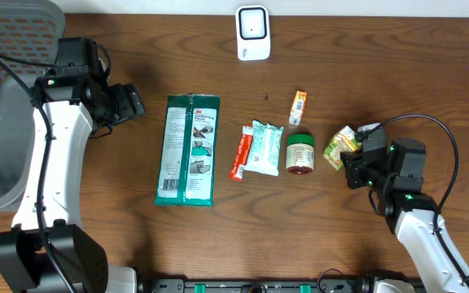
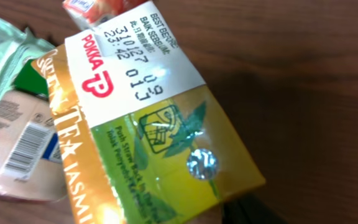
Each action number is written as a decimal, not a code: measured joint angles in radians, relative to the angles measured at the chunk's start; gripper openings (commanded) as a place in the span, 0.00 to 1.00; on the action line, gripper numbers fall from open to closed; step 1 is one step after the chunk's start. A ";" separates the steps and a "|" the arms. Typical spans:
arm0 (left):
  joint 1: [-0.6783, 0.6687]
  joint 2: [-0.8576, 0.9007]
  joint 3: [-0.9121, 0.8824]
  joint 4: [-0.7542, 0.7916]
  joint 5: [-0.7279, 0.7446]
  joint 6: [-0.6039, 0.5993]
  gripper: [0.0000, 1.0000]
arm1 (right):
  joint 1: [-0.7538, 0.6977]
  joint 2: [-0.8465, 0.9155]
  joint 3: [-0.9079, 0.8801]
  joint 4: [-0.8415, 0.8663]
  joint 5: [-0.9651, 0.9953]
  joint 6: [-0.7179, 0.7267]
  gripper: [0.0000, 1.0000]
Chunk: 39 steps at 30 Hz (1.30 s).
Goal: Scan the item barcode
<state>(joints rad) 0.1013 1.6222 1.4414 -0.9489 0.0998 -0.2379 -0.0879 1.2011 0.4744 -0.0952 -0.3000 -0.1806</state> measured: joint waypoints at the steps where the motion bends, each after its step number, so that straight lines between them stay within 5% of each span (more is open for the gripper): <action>1: 0.000 0.000 0.000 0.000 0.000 0.000 0.92 | 0.000 0.000 0.010 -0.019 -0.003 0.000 0.26; 25: 0.000 0.000 0.000 0.000 0.000 0.000 0.92 | 0.000 0.026 0.420 -0.692 0.148 0.208 0.20; 35: 0.000 0.000 0.000 0.000 0.000 0.000 0.92 | 0.000 0.337 0.595 -0.974 0.190 0.295 0.17; 39: 0.000 0.000 0.000 0.000 0.000 0.000 0.92 | 0.000 0.465 0.719 -1.038 0.204 0.332 0.23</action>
<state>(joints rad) 0.1013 1.6222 1.4414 -0.9489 0.0998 -0.2379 -0.0875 1.6665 1.1934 -1.1332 -0.0956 0.1509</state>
